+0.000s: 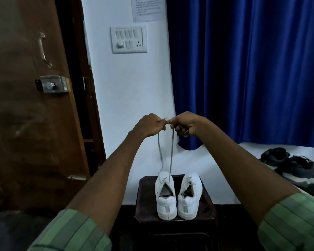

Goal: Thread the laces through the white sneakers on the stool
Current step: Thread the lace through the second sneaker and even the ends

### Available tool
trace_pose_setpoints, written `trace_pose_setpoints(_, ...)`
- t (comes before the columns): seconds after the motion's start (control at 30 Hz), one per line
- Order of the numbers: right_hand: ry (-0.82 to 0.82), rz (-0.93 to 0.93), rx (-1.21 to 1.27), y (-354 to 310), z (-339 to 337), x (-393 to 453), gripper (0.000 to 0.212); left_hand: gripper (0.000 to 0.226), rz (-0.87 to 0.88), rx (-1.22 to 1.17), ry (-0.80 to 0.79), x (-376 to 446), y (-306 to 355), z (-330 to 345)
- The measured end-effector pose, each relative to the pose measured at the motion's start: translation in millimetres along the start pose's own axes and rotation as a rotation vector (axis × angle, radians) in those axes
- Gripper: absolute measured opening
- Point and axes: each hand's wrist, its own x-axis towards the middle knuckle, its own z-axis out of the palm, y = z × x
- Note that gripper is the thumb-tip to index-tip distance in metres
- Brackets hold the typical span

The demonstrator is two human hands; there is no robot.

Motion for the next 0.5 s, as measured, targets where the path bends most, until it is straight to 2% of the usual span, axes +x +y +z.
trace_pose_setpoints(0.07, 0.011, -0.044, 0.061, -10.1, -1.0, -3.2, 0.015, 0.046, 0.004, -0.073, 0.024, -1.8, 9.8, -8.7)
trace_pose_setpoints(0.2, 0.132, -0.176, 0.11, -32.6, -2.9, -7.4, 0.016, 0.039, 0.041, -0.269, 0.102, 4.8, 30.1, -29.3)
trace_pose_setpoints(0.3, 0.172, -0.247, 0.245, -51.3, -7.4, -9.0, 0.014, 0.033, 0.086, -0.397, 0.142, 12.2, 42.6, -47.8)
trace_pose_setpoints(0.43, 0.167, -0.321, 0.307, -68.1, -11.8, -9.4, 0.013, 0.026, 0.125, -0.388, 0.221, 18.9, 54.9, -64.3)
trace_pose_setpoints(0.5, 0.149, -0.352, 0.32, -74.6, -12.2, -11.8, 0.021, 0.019, 0.122, -0.37, 0.275, 22.0, 57.5, -69.4)
